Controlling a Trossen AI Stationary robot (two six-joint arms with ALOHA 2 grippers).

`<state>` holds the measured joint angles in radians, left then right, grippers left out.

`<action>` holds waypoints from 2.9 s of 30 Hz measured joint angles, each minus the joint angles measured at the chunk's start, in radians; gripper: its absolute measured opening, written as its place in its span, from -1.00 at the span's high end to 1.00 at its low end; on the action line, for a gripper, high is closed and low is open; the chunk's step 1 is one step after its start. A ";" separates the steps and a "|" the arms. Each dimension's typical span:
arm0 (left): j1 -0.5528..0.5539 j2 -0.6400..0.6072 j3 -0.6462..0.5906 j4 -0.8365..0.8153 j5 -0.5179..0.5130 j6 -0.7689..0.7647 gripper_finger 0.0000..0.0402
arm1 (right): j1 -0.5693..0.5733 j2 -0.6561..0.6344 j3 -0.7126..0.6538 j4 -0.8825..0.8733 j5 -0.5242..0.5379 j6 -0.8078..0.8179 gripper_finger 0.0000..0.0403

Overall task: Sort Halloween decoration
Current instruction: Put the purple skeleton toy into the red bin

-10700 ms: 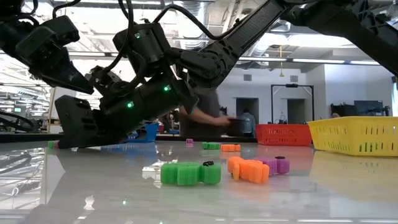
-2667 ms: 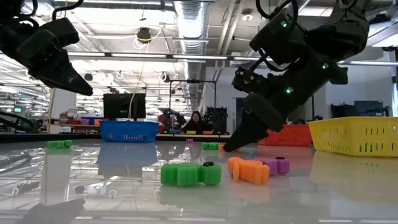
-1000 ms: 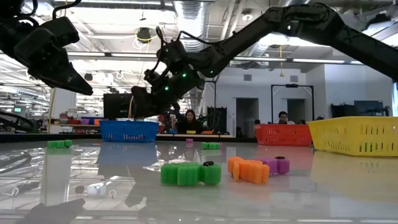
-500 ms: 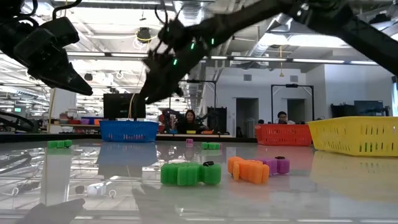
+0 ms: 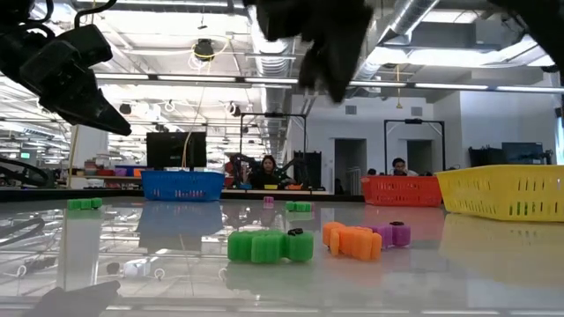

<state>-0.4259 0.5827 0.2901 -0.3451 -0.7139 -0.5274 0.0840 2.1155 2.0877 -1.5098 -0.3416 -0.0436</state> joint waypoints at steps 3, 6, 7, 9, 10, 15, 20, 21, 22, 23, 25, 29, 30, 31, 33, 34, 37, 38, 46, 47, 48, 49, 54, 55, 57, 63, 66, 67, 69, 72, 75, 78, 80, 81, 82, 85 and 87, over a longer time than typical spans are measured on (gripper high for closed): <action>0.000 0.000 0.000 0.000 0.000 -0.003 0.26 | 0.080 -0.021 -0.002 -0.027 0.000 0.058 0.07; 0.000 0.000 0.000 -0.001 0.000 -0.007 0.26 | 0.141 -0.039 -0.062 -0.018 0.028 0.162 0.09; 0.000 0.000 0.000 -0.001 0.000 -0.006 0.26 | 0.156 -0.044 -0.090 -0.023 0.033 0.209 0.10; 0.000 0.000 0.000 -0.001 0.000 -0.004 0.26 | 0.188 -0.063 -0.161 -0.023 0.034 0.310 0.11; 0.000 0.000 0.000 -0.001 0.000 -0.004 0.26 | 0.205 -0.075 -0.200 -0.023 0.035 0.359 0.11; 0.000 0.000 0.000 -0.004 0.000 0.000 0.26 | 0.316 -0.132 -0.397 -0.015 0.006 0.602 0.11; 0.000 0.000 0.000 -0.005 -0.001 0.000 0.26 | 0.419 -0.202 -0.590 0.089 -0.129 0.860 0.10; 0.000 0.000 0.000 -0.004 -0.001 0.000 0.26 | 0.435 -0.209 -0.624 0.124 -0.155 0.902 0.10; 0.000 0.000 0.000 -0.005 -0.003 0.000 0.26 | 0.449 -0.217 -0.659 0.164 -0.173 0.940 0.10; 0.000 0.000 0.000 -0.005 -0.006 0.000 0.26 | 0.462 -0.225 -0.687 0.195 -0.182 0.973 0.11; 0.000 0.000 0.000 -0.004 -0.006 0.000 0.26 | 0.485 -0.246 -0.732 0.247 -0.184 1.024 0.11; 0.000 0.000 0.000 -0.005 -0.007 -0.001 0.26 | 0.528 -0.273 -0.783 0.292 -0.180 1.098 0.11; 0.000 0.000 0.000 -0.005 -0.007 -0.001 0.26 | 0.538 -0.283 -0.792 0.297 -0.178 1.116 0.11; 0.000 0.000 0.000 -0.005 -0.007 -0.001 0.26 | 0.548 -0.296 -0.799 0.302 -0.174 1.134 0.11; 0.000 0.000 0.000 -0.005 -0.007 0.001 0.26 | 0.564 -0.321 -0.809 0.310 -0.146 1.174 0.11; 0.000 0.000 0.000 -0.005 -0.007 0.002 0.26 | 0.569 -0.330 -0.812 0.311 -0.126 1.199 0.11; 0.000 0.000 0.000 -0.005 -0.008 0.001 0.26 | 0.577 -0.349 -0.814 0.317 -0.071 1.280 0.11; 0.000 0.000 0.000 -0.005 -0.008 0.001 0.26 | 0.576 -0.353 -0.814 0.321 -0.062 1.303 0.11; 0.000 0.000 0.000 -0.005 -0.009 0.000 0.26 | 0.575 -0.325 -0.813 0.372 -0.050 1.356 0.11; 0.000 0.000 0.000 -0.005 -0.009 0.000 0.26 | 0.574 -0.316 -0.813 0.376 -0.052 1.361 0.11; 0.000 0.000 0.000 -0.006 -0.009 0.000 0.26 | 0.570 -0.309 -0.813 0.380 -0.054 1.366 0.11; 0.000 0.000 0.000 -0.006 -0.009 0.000 0.26 | 0.567 -0.302 -0.813 0.382 -0.053 1.368 0.11; 0.000 0.000 0.000 -0.011 -0.032 -0.001 0.26 | 0.566 -0.295 -0.815 0.381 -0.027 1.349 0.11; 0.000 0.000 0.000 -0.010 -0.032 -0.004 0.26 | 0.566 -0.295 -0.817 0.377 -0.026 1.350 0.11; 0.000 0.006 0.000 -0.010 -0.033 -0.006 0.26 | 0.569 -0.295 -0.831 0.373 -0.026 1.349 0.11; 0.000 0.053 0.000 -0.010 -0.043 -0.011 0.26 | 0.581 -0.294 -0.922 0.420 -0.053 1.345 0.11; 0.000 0.083 0.000 0.003 -0.051 -0.017 0.26 | 0.584 -0.294 -0.956 0.460 -0.073 1.344 0.11; 0.000 0.091 0.000 0.009 -0.053 -0.016 0.26 | 0.583 -0.294 -0.959 0.464 -0.076 1.341 0.11; 0.000 0.105 0.000 0.019 -0.058 -0.016 0.26 | 0.581 -0.295 -0.960 0.460 -0.076 1.330 0.11; 0.000 0.119 0.000 0.032 -0.062 -0.016 0.26 | 0.577 -0.297 -0.947 0.455 -0.076 1.309 0.11; 0.000 0.127 0.000 0.031 -0.073 -0.016 0.26 | 0.571 -0.298 -0.920 0.437 -0.079 1.282 0.11; 0.000 0.131 0.000 0.031 -0.080 -0.016 0.26 | 0.556 -0.298 -0.909 0.445 -0.063 1.267 0.11; 0.000 0.131 0.000 0.031 -0.080 -0.016 0.26 | 0.546 -0.298 -0.915 0.455 -0.054 1.266 0.11; 0.000 0.131 0.000 0.031 -0.080 -0.016 0.26 | 0.539 -0.299 -0.924 0.462 -0.052 1.266 0.11; 0.000 0.131 0.000 0.031 -0.080 -0.016 0.26 | 0.534 -0.299 -0.936 0.481 -0.050 1.266 0.11; 0.000 0.131 0.000 0.031 -0.080 -0.016 0.26 | 0.521 -0.299 -0.967 0.504 -0.046 1.266 0.11; 0.000 0.131 0.000 0.031 -0.080 -0.016 0.26 | 0.520 -0.299 -0.983 0.508 -0.047 1.266 0.11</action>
<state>-0.4255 0.7136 0.2901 -0.3145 -0.7937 -0.5434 0.6041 1.8168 1.1044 -1.0021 -0.3883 1.2225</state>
